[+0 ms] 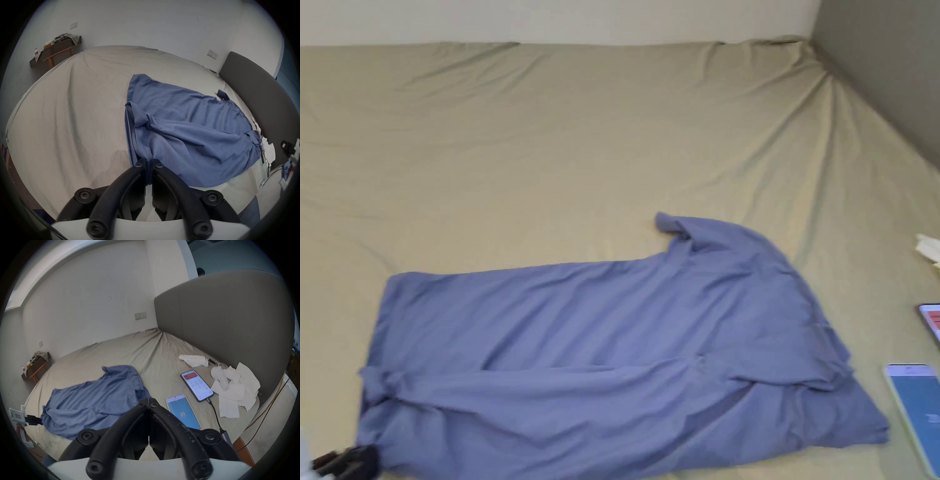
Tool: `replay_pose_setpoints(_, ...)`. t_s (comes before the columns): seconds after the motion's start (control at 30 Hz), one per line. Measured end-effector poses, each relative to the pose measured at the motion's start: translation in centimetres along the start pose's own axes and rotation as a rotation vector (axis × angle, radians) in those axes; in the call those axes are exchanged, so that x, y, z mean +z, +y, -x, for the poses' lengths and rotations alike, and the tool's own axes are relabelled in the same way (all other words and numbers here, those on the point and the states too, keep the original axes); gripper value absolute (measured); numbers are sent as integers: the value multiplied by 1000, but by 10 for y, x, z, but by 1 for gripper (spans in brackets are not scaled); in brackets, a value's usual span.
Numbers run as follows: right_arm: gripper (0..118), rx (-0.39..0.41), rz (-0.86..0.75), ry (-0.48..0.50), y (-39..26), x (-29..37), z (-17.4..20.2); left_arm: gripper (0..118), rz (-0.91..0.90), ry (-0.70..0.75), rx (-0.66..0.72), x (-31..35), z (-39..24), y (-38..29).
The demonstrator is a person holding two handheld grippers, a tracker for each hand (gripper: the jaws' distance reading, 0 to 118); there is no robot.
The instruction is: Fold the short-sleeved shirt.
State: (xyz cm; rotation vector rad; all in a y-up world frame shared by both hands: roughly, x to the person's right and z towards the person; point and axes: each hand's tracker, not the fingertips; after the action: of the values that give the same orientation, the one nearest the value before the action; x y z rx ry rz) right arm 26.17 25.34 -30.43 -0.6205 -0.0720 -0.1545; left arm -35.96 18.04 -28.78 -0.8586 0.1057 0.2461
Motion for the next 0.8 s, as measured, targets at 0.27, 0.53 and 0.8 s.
replay_pose_setpoints(0.27,13,3,164,48,-14,-61,-36,5,1,5,-11,2,-9,3)
replay_pose_setpoints(0.53,90,109,348,123,-34,-129,-22,5,-5,12,15,5,-14,5)
replay_pose_setpoints(0.8,4,-27,370,209,-28,-134,-30,5,-6,0,46,6,-10,7)
